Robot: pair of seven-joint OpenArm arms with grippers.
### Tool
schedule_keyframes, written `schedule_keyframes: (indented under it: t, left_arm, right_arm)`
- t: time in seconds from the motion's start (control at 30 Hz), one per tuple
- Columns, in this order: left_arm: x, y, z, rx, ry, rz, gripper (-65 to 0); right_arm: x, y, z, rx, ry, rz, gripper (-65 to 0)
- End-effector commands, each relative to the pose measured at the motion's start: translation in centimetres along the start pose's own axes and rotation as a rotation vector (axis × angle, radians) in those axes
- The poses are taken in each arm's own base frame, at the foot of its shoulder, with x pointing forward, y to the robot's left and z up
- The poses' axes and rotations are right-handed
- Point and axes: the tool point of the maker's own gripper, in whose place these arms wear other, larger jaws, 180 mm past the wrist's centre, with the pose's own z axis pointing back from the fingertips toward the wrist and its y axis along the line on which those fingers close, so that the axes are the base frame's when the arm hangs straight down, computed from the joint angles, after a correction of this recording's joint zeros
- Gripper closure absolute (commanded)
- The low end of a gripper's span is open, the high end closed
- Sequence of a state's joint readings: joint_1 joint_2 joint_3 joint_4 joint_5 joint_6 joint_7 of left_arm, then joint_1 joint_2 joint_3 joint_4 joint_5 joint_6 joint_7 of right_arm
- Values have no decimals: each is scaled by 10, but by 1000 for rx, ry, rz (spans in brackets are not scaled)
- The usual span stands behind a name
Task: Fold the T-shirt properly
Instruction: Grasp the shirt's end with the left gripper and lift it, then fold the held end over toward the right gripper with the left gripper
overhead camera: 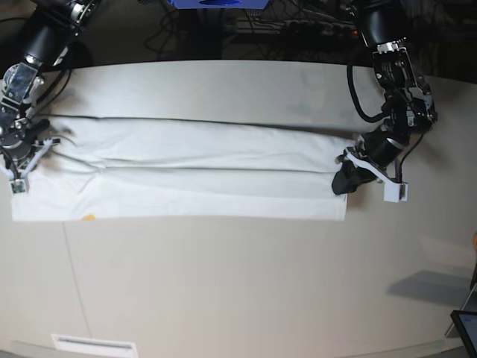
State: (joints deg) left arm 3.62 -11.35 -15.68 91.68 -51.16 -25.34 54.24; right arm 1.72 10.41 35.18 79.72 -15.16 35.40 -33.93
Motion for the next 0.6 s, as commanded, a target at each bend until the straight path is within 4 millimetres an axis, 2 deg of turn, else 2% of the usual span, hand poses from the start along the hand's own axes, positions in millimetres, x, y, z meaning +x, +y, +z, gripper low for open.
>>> schedule_keyframes:
  t: [0.0, 0.13, 0.23, 0.47, 0.57]
  left_arm:
    - [21, -15, 0, -39, -52, -45, 0]
    - [14, -46, -14, -100, -15, -71, 0]
    - [11, -56, -23, -108, 1, -49, 0]
    - [9, -105, -46, -208, 18, -44, 0]
    - [1, -129, -54, -261, 36, -40, 0]
  right_arm:
    - [-3, -3, 1, 0, 25, 15, -3]
    - [-2, -3, 1, -1, 23, 15, -3]
    - [-2, -4, 2, -3, 22, 15, -3]
    - [-2, -4, 1, -3, 24, 15, -3]
    - [-3, -4, 1, -2, 25, 14, -3]
